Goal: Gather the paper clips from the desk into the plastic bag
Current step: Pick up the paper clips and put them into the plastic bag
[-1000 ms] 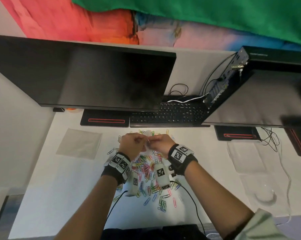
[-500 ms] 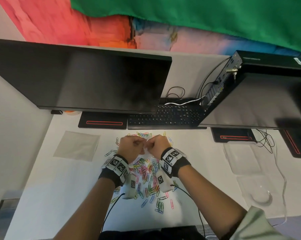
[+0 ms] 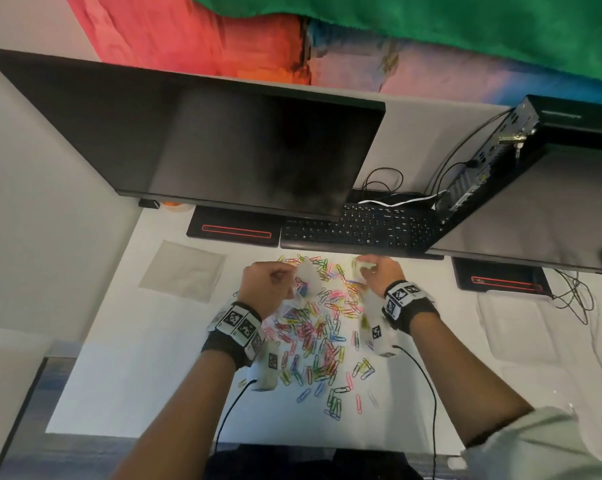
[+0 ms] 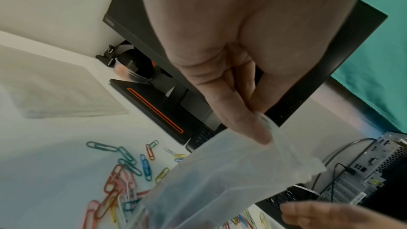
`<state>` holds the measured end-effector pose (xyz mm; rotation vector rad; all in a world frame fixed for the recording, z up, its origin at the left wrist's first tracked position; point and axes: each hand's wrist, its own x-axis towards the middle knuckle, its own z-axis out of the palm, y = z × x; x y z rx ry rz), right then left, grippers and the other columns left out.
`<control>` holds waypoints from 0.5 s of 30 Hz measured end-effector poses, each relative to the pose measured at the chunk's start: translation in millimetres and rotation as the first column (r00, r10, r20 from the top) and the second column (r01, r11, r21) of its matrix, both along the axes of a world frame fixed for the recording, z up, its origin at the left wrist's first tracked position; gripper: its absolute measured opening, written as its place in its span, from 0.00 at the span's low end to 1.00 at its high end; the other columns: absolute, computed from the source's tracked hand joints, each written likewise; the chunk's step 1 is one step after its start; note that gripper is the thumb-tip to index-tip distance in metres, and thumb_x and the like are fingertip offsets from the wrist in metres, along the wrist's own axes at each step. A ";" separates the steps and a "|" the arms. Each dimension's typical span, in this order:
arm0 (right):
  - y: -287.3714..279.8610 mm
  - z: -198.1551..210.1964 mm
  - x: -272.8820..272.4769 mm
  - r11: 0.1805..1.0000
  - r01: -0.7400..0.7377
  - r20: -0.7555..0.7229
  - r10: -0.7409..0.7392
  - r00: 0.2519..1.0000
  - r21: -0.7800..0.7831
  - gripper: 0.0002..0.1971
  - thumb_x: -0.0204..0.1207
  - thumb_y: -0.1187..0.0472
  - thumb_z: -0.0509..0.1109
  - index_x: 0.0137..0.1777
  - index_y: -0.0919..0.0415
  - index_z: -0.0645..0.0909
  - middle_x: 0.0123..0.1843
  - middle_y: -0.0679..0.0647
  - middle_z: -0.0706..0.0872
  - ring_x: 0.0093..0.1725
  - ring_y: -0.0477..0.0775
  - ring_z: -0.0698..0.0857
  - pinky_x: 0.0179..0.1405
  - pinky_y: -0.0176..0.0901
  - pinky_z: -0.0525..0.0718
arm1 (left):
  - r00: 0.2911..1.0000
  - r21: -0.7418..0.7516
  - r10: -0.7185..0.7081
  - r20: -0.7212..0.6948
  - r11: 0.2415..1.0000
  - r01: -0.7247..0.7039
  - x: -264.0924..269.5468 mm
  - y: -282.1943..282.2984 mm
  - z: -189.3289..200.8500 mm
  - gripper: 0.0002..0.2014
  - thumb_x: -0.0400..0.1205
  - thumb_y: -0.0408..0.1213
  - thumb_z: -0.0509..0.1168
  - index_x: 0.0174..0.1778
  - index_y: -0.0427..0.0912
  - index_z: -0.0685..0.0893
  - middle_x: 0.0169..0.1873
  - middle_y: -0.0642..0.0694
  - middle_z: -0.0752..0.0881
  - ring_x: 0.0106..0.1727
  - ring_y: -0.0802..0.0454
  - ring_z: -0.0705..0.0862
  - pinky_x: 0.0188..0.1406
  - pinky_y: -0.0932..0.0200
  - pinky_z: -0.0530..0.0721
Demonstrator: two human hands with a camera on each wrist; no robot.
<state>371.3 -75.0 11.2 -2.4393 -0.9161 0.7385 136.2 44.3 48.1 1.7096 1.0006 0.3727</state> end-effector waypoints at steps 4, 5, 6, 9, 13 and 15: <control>3.6 -36.2 5.5 0.969 -0.206 0.101 0.221 0.970 -0.140 0.25 0.83 0.63 0.60 0.80 0.61 0.66 0.81 0.60 0.67 0.79 0.60 0.67 0.78 0.46 0.64 | 0.999 -0.004 0.032 -0.015 0.999 -0.032 -7.7 2.1 1.5 0.07 0.82 0.35 0.69 0.42 0.43 0.92 0.32 0.44 0.92 0.35 0.46 0.92 0.44 0.48 0.93; 3.8 -44.4 1.1 0.946 -0.280 0.144 0.304 0.942 -0.163 0.27 0.83 0.63 0.60 0.82 0.61 0.63 0.83 0.60 0.64 0.81 0.60 0.65 0.80 0.47 0.63 | 0.999 -0.005 0.035 -0.015 0.999 -0.035 -8.7 2.1 1.7 0.07 0.83 0.35 0.69 0.42 0.42 0.92 0.32 0.43 0.92 0.35 0.46 0.92 0.44 0.48 0.93; 2.5 -51.4 -4.3 0.917 -0.348 0.183 0.383 0.906 -0.195 0.27 0.83 0.63 0.59 0.82 0.61 0.62 0.84 0.60 0.62 0.81 0.62 0.64 0.80 0.49 0.64 | 0.999 -0.006 0.037 -0.011 0.999 -0.037 -9.2 1.7 1.8 0.07 0.83 0.35 0.69 0.43 0.41 0.92 0.32 0.43 0.92 0.34 0.46 0.92 0.44 0.48 0.93; -9.0 -60.4 -17.2 0.874 -0.438 0.253 0.481 0.839 -0.209 0.26 0.85 0.60 0.56 0.83 0.58 0.61 0.84 0.58 0.61 0.81 0.63 0.64 0.79 0.54 0.68 | 1.000 -0.001 0.023 -0.003 1.000 -0.023 -9.4 0.7 0.5 0.07 0.82 0.35 0.69 0.43 0.41 0.92 0.32 0.43 0.92 0.33 0.47 0.92 0.44 0.48 0.93; -32.7 -59.7 -24.7 0.817 -0.503 0.259 0.570 0.780 -0.282 0.28 0.82 0.52 0.62 0.81 0.55 0.63 0.83 0.56 0.63 0.79 0.61 0.68 0.73 0.54 0.76 | 1.000 0.008 0.012 0.003 1.000 -0.012 -8.0 -0.4 -2.6 0.07 0.82 0.37 0.69 0.43 0.41 0.92 0.31 0.45 0.92 0.33 0.46 0.92 0.45 0.47 0.93; -35.4 -60.5 -28.3 0.818 -0.511 0.305 0.573 0.760 -0.265 0.23 0.81 0.61 0.65 0.76 0.55 0.72 0.77 0.58 0.72 0.71 0.61 0.76 0.67 0.52 0.81 | 1.000 0.010 0.007 0.003 1.000 -0.007 -6.2 -1.8 -2.7 0.08 0.83 0.37 0.69 0.43 0.41 0.92 0.32 0.45 0.92 0.34 0.46 0.92 0.46 0.47 0.93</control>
